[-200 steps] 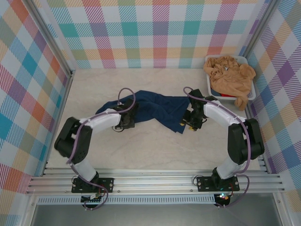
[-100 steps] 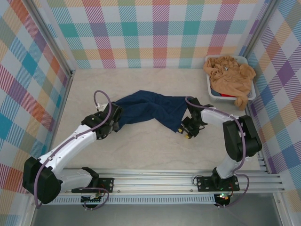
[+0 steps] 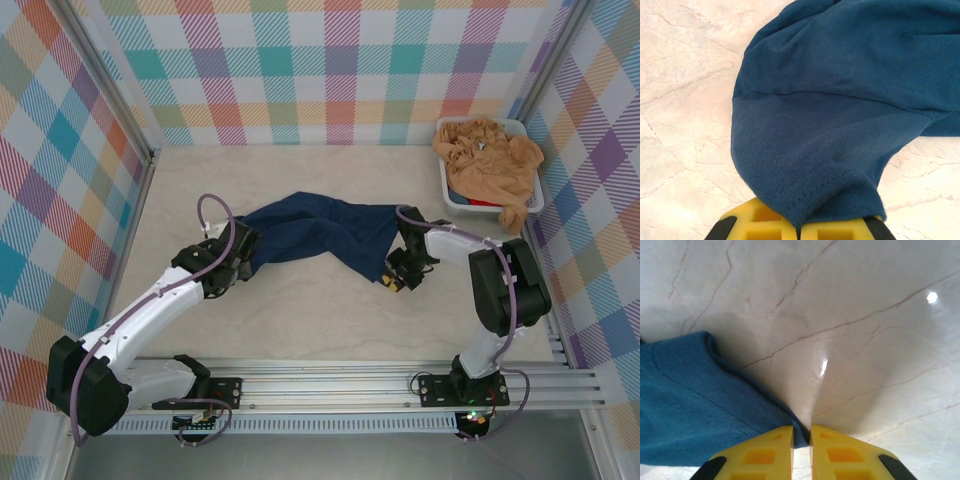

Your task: Fold and stack the t-shirts

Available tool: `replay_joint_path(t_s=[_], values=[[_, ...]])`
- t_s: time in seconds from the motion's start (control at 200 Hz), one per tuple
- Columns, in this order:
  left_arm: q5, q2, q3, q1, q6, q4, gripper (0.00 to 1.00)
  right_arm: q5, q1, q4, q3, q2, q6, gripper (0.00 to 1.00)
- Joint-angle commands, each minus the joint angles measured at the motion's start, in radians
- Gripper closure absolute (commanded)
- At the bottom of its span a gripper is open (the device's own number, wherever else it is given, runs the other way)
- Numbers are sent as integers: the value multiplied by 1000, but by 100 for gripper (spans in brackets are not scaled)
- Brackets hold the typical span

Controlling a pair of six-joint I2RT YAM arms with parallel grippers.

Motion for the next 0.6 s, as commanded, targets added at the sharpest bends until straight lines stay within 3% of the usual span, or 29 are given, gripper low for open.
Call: replay_joint_path(t_s=[0.0,0.105,0.365,0.595], values=[[-17,-31,15,6,-11,2,100,17,18,114,32,48,3,91],[-25,-37,33,6,-11,7,100,38,20,108,53,30,-8,100],[-102,-55,103,6,-33,4,100,189,26,-27,72,-159,-95,100],[-167,-25,259,13,23,25,100,218,25,-13,155,-331,-265,100]])
